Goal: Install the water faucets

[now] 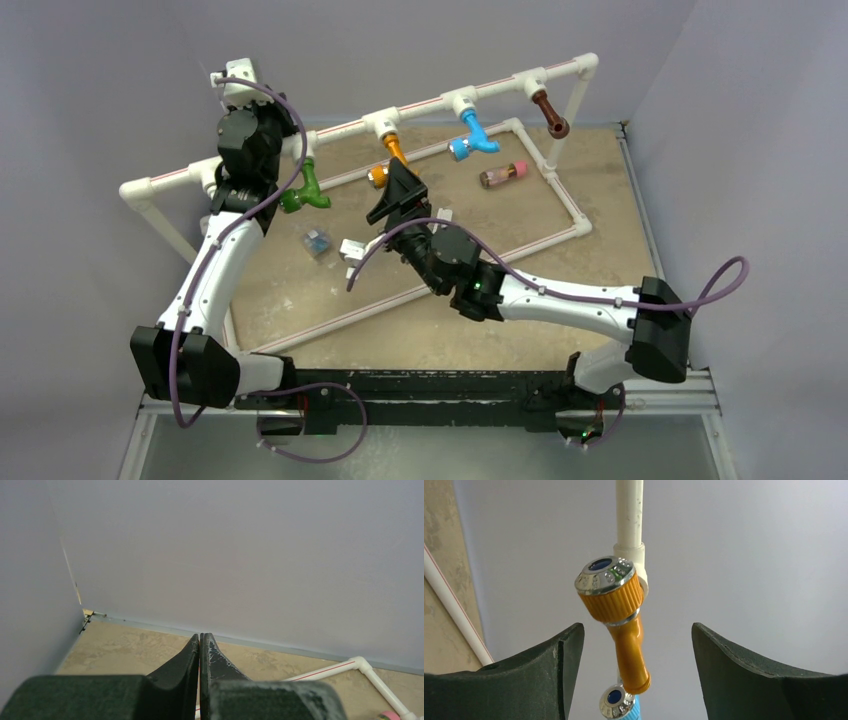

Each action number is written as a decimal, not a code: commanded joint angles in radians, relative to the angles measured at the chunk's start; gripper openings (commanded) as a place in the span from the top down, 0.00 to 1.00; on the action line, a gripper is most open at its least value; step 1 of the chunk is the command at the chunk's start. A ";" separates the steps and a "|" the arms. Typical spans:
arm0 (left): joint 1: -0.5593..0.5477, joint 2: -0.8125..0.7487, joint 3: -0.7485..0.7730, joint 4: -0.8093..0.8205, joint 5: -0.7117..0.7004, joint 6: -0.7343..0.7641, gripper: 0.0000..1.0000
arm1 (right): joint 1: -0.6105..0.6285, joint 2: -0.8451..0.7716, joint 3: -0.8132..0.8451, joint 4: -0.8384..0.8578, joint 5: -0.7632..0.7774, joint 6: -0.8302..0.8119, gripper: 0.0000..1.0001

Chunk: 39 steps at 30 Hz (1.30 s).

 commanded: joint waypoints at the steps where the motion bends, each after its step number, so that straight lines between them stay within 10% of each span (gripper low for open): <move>1: 0.001 0.075 -0.075 -0.237 0.038 0.005 1.00 | -0.021 0.023 0.093 0.081 -0.007 0.006 0.22; 8: 0.001 0.072 -0.075 -0.238 0.036 0.005 1.00 | -0.040 0.067 0.130 0.066 0.003 0.055 0.42; 18: 0.002 0.071 -0.075 -0.238 0.038 0.003 1.00 | -0.049 0.070 0.126 0.082 -0.004 0.217 1.00; 39: 0.003 0.069 -0.075 -0.237 0.036 0.005 1.00 | -0.069 0.004 -0.033 0.511 0.037 1.905 1.00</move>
